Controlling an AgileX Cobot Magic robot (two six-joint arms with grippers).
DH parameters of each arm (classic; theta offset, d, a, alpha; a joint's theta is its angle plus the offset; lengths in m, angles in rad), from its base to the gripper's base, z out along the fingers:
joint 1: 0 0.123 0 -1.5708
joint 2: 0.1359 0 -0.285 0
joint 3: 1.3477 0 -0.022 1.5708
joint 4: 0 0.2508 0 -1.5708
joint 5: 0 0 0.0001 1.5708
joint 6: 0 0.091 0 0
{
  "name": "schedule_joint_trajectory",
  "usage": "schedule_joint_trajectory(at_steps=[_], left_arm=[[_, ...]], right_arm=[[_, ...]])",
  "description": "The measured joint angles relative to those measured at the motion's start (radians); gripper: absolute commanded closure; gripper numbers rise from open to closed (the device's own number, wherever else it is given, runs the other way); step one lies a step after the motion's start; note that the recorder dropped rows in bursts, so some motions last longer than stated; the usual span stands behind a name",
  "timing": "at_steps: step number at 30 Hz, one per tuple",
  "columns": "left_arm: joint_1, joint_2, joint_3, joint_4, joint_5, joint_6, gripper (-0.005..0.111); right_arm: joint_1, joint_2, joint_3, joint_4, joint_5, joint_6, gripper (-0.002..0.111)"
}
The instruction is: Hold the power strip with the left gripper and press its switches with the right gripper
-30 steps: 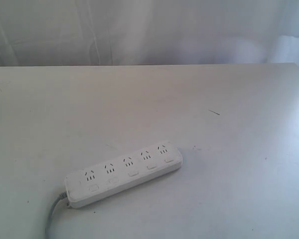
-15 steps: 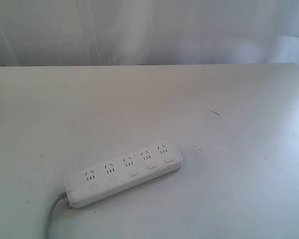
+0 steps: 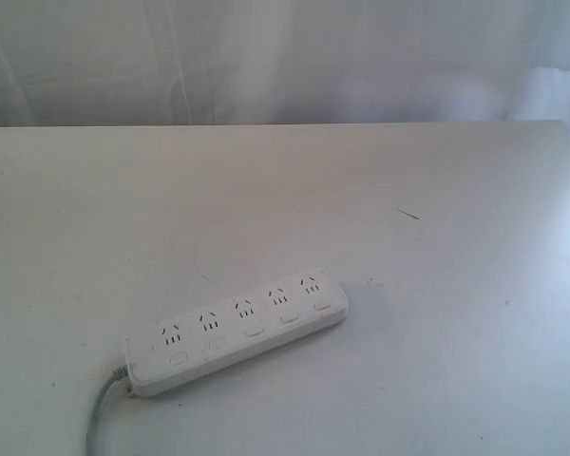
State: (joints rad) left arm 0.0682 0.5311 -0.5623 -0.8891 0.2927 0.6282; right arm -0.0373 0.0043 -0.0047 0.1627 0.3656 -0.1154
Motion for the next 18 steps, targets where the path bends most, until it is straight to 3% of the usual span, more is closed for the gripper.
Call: schedule_joint_trajectory(at_steps=[8, 18], left_arm=[[0.0, 0.087, -0.015, -0.282, 0.08, 0.403, 0.107], [0.0, 0.148, -0.015, -0.427, 0.218, 0.691, 0.107]], right_arm=[[0.0, 0.0, 0.0, 0.0, 0.0, 0.0, 0.108], [0.0, 0.0, 0.0, 0.0, 0.0, 0.0, 0.108]])
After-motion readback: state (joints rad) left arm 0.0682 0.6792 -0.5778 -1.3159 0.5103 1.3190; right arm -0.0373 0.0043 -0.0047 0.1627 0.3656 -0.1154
